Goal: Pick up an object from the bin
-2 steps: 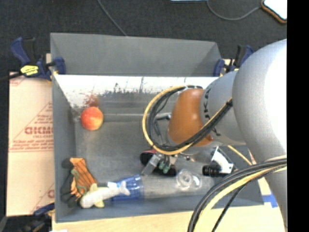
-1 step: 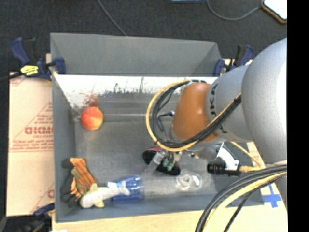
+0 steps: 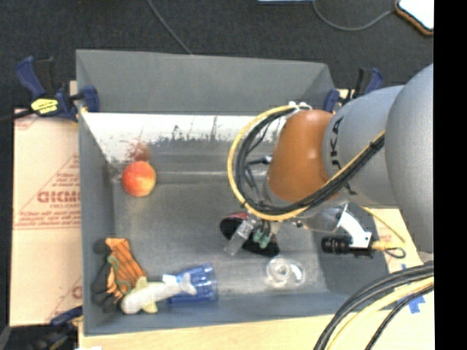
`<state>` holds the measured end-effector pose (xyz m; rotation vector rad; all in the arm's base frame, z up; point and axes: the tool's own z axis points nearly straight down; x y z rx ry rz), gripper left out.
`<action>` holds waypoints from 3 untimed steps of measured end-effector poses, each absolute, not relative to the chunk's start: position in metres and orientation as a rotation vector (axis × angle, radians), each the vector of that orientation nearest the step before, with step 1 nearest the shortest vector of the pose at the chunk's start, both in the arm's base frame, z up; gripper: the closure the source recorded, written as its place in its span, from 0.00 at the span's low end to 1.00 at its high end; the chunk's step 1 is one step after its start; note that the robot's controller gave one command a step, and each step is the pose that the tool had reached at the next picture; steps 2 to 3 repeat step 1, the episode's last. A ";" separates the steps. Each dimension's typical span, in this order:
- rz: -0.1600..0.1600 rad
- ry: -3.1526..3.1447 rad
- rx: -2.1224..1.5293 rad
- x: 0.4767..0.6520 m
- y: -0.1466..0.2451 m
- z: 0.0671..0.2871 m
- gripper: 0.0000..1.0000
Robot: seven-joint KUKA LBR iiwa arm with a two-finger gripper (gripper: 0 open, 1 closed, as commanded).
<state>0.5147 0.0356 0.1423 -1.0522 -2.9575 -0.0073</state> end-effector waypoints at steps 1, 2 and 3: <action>-0.006 -2.958 -1.048 0.514 0.035 0.176 1.00; -0.006 -2.958 -1.048 0.514 0.035 0.176 1.00; -0.006 -2.958 -1.048 0.514 0.035 0.176 1.00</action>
Offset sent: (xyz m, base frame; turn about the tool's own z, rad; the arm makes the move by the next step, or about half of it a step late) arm -0.0005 -0.0004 0.0534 -0.0017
